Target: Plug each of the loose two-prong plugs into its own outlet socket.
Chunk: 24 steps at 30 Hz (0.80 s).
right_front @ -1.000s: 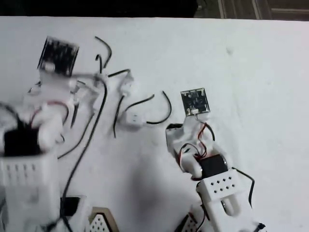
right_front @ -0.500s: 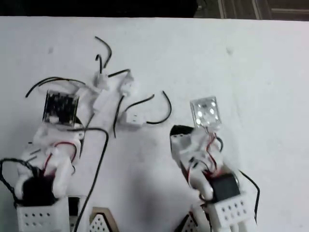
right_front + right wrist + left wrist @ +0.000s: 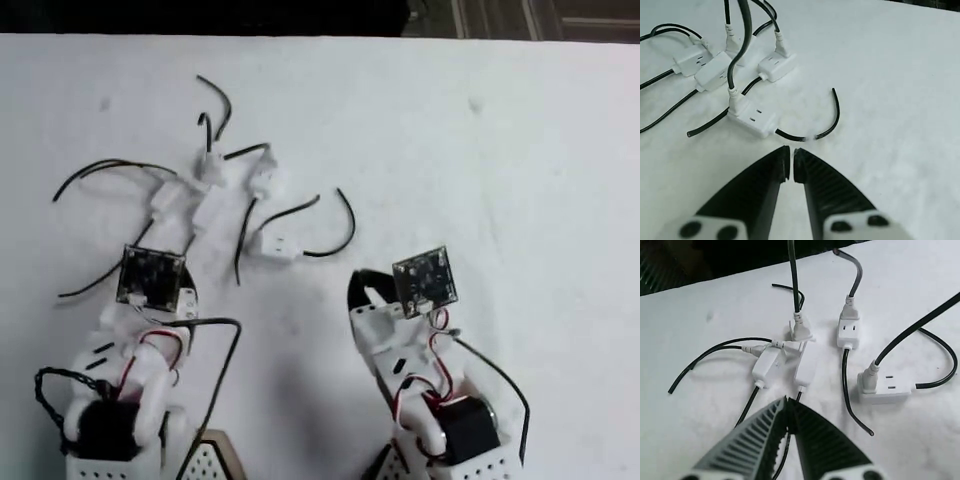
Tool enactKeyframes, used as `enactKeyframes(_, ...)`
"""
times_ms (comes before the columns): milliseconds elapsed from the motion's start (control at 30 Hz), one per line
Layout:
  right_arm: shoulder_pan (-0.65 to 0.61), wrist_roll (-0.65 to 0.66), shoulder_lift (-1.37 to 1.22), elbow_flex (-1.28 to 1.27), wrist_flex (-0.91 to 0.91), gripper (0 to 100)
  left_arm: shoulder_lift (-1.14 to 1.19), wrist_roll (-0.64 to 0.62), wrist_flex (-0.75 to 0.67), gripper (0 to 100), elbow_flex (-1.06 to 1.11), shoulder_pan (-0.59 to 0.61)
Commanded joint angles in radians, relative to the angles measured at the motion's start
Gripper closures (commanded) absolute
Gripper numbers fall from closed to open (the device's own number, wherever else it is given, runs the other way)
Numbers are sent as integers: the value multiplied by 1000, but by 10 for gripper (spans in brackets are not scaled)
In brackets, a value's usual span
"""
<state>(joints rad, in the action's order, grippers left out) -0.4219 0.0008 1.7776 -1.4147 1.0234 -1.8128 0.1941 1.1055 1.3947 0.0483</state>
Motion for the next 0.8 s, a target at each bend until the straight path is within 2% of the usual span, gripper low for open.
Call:
enactKeyframes(0,-18,14,12,-17,-36,981,-2,-5,-29,977,49,-13)
enactKeyframes(200,-18,20,21,-141,-128,981,-2,2,-37,976,163,-13)
enactKeyframes(400,-10,20,22,-273,-130,981,1,0,-130,976,301,-7)
enactKeyframes(567,22,15,22,-275,-51,981,1,0,-124,976,299,-7)
enactKeyframes(767,127,18,21,-275,48,981,1,-6,-18,976,299,-7)
